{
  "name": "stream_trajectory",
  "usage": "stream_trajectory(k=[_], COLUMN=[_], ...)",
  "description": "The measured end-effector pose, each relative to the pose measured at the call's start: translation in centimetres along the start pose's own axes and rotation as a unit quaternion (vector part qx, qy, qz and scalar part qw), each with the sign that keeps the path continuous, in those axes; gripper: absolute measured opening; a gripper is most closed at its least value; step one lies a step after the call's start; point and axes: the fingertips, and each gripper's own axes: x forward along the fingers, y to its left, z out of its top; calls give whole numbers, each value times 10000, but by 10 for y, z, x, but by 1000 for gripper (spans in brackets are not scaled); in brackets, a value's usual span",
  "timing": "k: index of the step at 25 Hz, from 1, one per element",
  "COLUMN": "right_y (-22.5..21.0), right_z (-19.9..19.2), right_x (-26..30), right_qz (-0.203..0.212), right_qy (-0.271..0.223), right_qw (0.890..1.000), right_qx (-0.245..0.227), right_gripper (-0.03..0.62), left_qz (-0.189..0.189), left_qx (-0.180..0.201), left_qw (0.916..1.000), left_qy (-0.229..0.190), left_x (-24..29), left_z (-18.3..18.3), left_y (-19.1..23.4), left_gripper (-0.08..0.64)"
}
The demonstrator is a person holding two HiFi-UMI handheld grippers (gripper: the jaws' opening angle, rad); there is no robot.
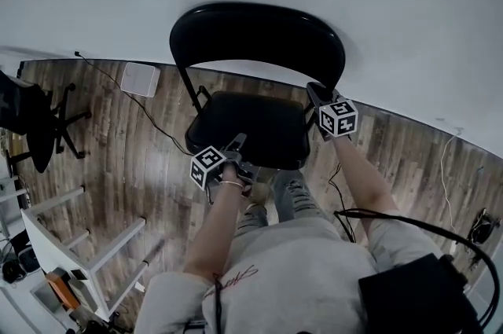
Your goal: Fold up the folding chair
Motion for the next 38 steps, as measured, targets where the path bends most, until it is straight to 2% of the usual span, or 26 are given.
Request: stream_trajectory(k=[5, 10, 15, 18, 23, 26, 29, 34, 38], right_y=[-2, -3, 0, 0, -6, -9, -9, -11, -14], right_z=[8, 23, 34, 41, 43, 43, 41, 40, 41], right_x=[2, 3, 9, 11, 14, 13, 13, 14, 15], right_qz=[47, 269, 870, 1013, 925, 955, 874, 640, 491], right_qy=[-2, -17, 180, 175, 318, 399, 508, 684, 584], right_qw=[10000, 9994, 9954, 9930, 9919, 9907, 9916, 9935, 9964], right_qx=[-65, -208, -355, -581, -812, -883, -804, -650, -370], right_gripper=[14, 15, 15, 15, 14, 14, 15, 15, 15], left_qz=[235, 294, 893, 1091, 1390, 1673, 1752, 1749, 2027], left_qx=[-55, -14, -220, -269, -352, -550, -553, -468, -381], left_qw=[9997, 9993, 9956, 9935, 9893, 9833, 9809, 9812, 9718], left_qy=[-36, -218, -197, -167, -260, -448, -640, -671, -1143], left_x=[11, 32, 62, 79, 104, 105, 102, 102, 100], left_z=[6, 19, 31, 37, 48, 51, 54, 55, 68], left_y=[-21, -72, -114, -133, -149, -146, -144, -143, -139], left_gripper=[173, 147, 147, 149, 153, 153, 153, 153, 153])
